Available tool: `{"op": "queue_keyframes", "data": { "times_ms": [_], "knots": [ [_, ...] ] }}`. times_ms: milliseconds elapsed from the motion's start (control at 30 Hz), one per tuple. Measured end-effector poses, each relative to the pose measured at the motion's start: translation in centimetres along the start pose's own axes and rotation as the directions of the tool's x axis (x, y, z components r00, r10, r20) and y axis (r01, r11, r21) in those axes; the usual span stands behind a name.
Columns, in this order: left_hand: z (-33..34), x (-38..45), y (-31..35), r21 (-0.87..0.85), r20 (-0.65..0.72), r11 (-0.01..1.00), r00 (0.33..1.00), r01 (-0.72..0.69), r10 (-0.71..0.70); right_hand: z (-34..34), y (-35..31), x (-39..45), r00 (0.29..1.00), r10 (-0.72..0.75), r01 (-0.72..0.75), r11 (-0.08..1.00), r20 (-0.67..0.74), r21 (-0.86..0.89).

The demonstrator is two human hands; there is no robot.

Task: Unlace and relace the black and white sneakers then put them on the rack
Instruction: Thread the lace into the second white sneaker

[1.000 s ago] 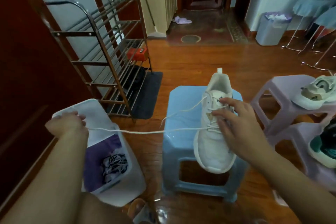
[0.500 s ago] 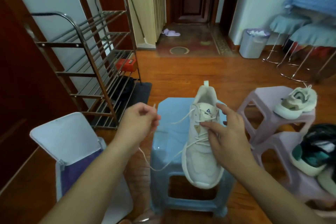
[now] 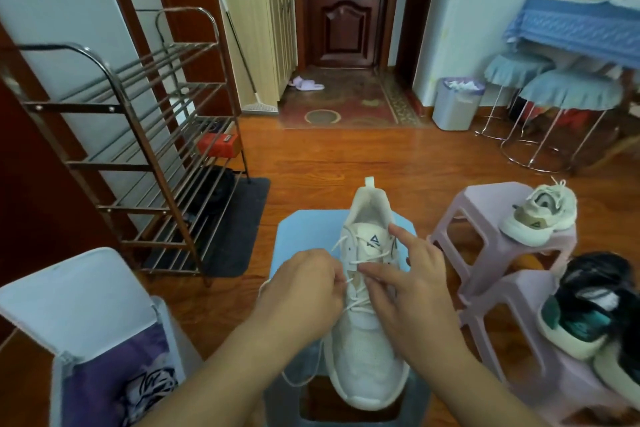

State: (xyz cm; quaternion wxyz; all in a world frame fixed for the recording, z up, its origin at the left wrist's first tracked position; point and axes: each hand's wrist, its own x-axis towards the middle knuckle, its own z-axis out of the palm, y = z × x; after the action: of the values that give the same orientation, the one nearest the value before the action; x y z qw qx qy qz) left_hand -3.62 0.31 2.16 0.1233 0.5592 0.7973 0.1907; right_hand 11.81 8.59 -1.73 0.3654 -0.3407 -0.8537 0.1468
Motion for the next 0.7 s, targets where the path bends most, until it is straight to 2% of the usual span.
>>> {"op": "queue_keyframes", "data": {
  "times_ms": [67, 133, 200, 333, 433, 700],
  "knots": [
    [-0.3, 0.1, 0.8, 0.121, 0.017, 0.991, 0.998, -0.056, 0.055, 0.1, -0.5, 0.1, 1.000, 0.019, -0.019, 1.000, -0.022, 0.010],
    [-0.6, 0.2, 1.4, 0.160, -0.005, 0.985, 0.998, -0.057, 0.059, 0.1, -0.9, 0.1, 0.999, 0.030, -0.029, 0.999, -0.027, 0.019],
    [-1.1, 0.5, 1.8, 0.142, 0.007, 0.989, 0.999, -0.032, 0.031, 0.2, -1.1, 0.1, 0.999, 0.042, -0.042, 0.999, -0.025, 0.019],
    [-2.4, 1.6, 2.1, 0.023, 0.159, 0.997, 0.984, 0.074, -0.077, 1.1, -1.3, -0.1, 0.990, 0.132, -0.129, 0.990, -0.048, 0.064],
    [-2.8, 2.1, 1.9, -0.018, 0.219, 0.994, 0.970, 0.110, -0.103, 1.7, -1.2, -0.1, 0.979, 0.195, -0.188, 0.975, -0.051, 0.122],
    [-3.1, 1.7, 4.0, 0.265, 0.161, 0.964, 0.986, -0.007, -0.037, 1.9, -1.4, 0.3, 0.967, 0.254, -0.248, 0.955, -0.021, 0.160]
  ]
}}
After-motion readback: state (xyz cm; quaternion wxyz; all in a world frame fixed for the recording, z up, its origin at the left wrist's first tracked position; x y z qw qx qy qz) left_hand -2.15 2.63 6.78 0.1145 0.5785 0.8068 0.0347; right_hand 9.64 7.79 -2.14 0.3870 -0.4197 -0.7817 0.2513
